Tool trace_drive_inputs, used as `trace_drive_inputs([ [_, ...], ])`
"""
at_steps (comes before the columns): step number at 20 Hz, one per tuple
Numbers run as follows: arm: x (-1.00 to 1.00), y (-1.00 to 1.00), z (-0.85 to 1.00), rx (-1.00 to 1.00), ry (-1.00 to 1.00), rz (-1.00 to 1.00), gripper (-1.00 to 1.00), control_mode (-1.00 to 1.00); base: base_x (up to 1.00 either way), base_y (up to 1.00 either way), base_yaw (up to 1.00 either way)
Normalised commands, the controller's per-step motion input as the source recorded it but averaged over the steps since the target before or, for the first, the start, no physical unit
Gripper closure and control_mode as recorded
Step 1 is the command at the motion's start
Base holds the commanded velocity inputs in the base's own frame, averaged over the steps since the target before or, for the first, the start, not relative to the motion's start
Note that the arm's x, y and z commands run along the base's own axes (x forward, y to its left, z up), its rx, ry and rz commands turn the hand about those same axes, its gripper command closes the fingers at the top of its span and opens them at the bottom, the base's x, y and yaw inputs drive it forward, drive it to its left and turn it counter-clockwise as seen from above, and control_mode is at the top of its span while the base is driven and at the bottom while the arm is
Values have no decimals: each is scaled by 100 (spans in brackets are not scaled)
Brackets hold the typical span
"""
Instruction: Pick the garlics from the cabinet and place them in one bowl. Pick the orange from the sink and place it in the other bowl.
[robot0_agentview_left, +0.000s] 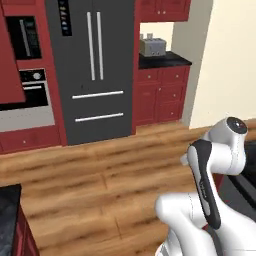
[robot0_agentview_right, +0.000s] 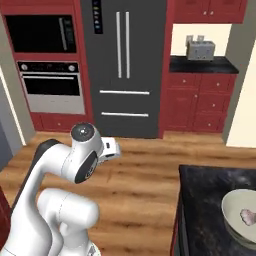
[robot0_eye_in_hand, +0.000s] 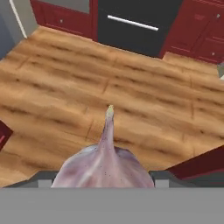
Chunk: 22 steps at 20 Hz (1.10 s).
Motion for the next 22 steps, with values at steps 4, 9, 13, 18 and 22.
trace_drive_inputs([
  [4, 0, 0, 0, 0, 0, 0, 100, 100, -40, 10, -68],
  [9, 0, 0, 0, 0, 0, 0, 100, 100, -54, 18, -65],
  [13, 0, 0, 0, 0, 0, 0, 100, 100, -52, 27, -60],
  [18, 0, 0, 0, 0, 0, 0, 100, 100, -31, 30, -53],
  [22, 0, 0, 0, 0, 0, 0, 100, 100, -10, 29, -43],
])
